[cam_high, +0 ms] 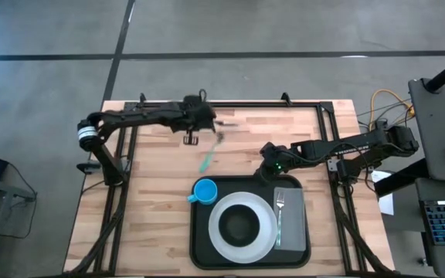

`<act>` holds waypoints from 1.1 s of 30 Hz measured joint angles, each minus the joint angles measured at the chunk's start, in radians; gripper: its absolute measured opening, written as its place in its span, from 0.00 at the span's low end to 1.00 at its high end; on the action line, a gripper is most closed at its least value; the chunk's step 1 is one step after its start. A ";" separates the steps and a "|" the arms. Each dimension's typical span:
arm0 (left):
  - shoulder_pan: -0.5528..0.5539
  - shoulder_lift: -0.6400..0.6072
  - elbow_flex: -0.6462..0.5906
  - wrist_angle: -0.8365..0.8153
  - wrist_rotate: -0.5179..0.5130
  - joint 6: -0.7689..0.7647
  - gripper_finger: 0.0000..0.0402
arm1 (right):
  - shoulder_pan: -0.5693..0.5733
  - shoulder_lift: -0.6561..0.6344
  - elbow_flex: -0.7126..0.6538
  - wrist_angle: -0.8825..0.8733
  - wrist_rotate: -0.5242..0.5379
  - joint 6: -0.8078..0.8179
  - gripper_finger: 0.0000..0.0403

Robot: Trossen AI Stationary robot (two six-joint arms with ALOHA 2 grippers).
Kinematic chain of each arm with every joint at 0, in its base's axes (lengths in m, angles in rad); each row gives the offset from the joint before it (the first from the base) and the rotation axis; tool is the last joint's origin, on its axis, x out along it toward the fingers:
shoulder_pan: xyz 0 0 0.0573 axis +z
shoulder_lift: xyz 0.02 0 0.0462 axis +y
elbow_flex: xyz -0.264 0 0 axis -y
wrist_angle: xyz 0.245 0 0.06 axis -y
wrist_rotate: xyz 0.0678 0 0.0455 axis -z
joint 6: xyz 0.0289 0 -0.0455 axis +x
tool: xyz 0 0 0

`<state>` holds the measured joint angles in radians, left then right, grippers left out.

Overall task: Set up tray
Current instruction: Put the blue green knife on the gray napkin to the right side of the blue green fork

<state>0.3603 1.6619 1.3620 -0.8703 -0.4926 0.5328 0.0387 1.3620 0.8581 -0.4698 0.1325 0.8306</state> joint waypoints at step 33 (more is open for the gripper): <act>-0.237 0.009 0.013 0.615 0.318 -0.973 0.05 | -0.033 -0.136 0.000 0.429 0.380 0.284 0.44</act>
<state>0.1230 1.6711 1.3750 -0.2553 -0.1745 -0.4404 0.0055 1.2257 0.8581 -0.0406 0.5125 1.1149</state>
